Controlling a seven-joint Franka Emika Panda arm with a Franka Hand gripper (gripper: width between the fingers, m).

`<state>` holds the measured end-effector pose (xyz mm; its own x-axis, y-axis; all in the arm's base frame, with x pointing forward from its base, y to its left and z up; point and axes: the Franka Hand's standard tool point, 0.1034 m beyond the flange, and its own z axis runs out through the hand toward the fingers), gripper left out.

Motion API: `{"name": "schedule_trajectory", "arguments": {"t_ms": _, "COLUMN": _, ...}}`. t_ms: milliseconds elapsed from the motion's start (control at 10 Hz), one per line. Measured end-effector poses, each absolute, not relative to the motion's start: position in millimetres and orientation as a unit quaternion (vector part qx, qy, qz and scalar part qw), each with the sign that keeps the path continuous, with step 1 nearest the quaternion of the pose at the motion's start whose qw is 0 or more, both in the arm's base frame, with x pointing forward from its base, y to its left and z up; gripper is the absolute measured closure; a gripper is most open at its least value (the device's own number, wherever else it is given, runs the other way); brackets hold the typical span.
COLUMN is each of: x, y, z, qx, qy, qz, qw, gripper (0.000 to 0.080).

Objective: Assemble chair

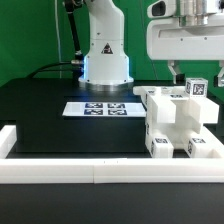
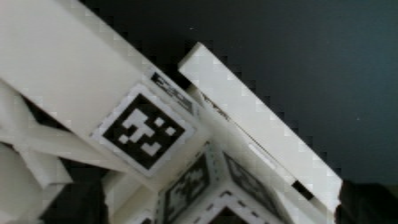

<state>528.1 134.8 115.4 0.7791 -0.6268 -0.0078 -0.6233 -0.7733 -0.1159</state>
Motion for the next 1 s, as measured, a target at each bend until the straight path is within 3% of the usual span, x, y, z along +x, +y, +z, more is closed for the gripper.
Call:
{"name": "schedule_trajectory", "arguments": {"t_ms": 600, "x": 528.3, "y": 133.4, "z": 115.0, "qx": -0.982, "qy": 0.181, "qz": -0.024, "qw": 0.051, "gripper": 0.015}}
{"name": "schedule_trajectory", "arguments": {"t_ms": 700, "x": 528.2, "y": 133.4, "z": 114.9, "qx": -0.982, "qy": 0.181, "qz": -0.024, "qw": 0.051, "gripper": 0.0267}}
{"name": "schedule_trajectory", "arguments": {"t_ms": 800, "x": 528.2, "y": 133.3, "z": 114.9, "qx": -0.982, "qy": 0.181, "qz": -0.024, "qw": 0.051, "gripper": 0.0267}}
{"name": "schedule_trajectory", "arguments": {"t_ms": 900, "x": 528.1, "y": 133.2, "z": 114.8, "qx": -0.982, "qy": 0.182, "qz": -0.024, "qw": 0.051, "gripper": 0.0469}}
{"name": "schedule_trajectory", "arguments": {"t_ms": 1000, "x": 528.3, "y": 133.3, "z": 115.0, "qx": -0.982, "qy": 0.182, "qz": -0.024, "qw": 0.051, "gripper": 0.0469}}
